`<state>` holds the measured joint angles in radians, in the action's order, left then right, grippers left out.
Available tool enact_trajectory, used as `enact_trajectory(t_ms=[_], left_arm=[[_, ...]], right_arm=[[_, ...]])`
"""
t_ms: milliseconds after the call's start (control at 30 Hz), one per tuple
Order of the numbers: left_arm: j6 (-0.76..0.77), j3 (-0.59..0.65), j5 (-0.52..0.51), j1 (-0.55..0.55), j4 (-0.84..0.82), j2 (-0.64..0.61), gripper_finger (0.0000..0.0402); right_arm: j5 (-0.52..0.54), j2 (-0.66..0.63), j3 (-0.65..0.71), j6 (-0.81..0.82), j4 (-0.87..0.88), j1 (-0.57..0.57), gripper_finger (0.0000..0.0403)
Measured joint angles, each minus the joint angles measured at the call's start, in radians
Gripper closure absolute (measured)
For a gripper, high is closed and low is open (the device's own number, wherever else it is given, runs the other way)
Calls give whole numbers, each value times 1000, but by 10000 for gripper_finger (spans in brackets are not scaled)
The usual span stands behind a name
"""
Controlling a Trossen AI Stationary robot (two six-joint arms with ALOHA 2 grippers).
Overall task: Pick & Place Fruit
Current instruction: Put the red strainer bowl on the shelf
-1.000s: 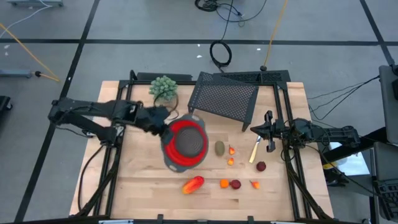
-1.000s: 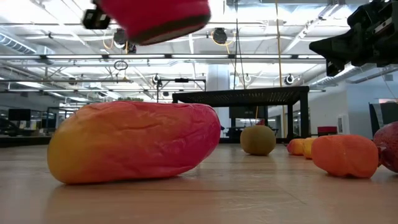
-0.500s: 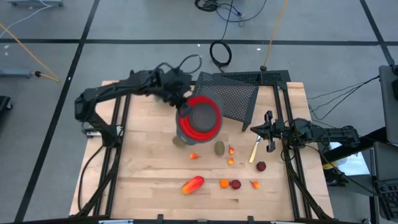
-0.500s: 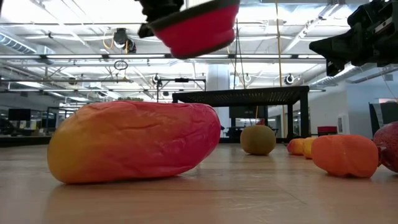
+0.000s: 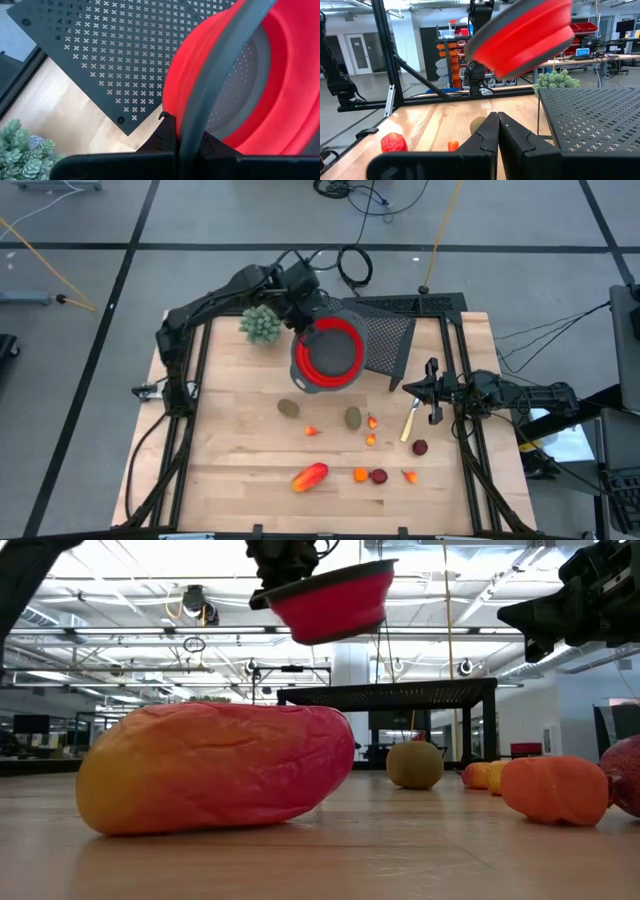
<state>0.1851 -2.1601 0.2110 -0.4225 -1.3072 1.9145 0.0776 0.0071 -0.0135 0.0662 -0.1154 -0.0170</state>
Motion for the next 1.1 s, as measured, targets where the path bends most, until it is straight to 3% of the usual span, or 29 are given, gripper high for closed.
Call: enact_trajectory(t_ms=[200, 633, 1100], left_arm=[[0, -88, 13, -38, -45, 49, 402], [39, -90, 28, -168, 9, 52, 402], [188, -90, 76, -287, 120, 52, 402]], right_arm=[[0, 0, 0, 0, 0, 0, 403], [0, 0, 0, 0, 0, 0, 403], [0, 0, 0, 0, 0, 0, 403]])
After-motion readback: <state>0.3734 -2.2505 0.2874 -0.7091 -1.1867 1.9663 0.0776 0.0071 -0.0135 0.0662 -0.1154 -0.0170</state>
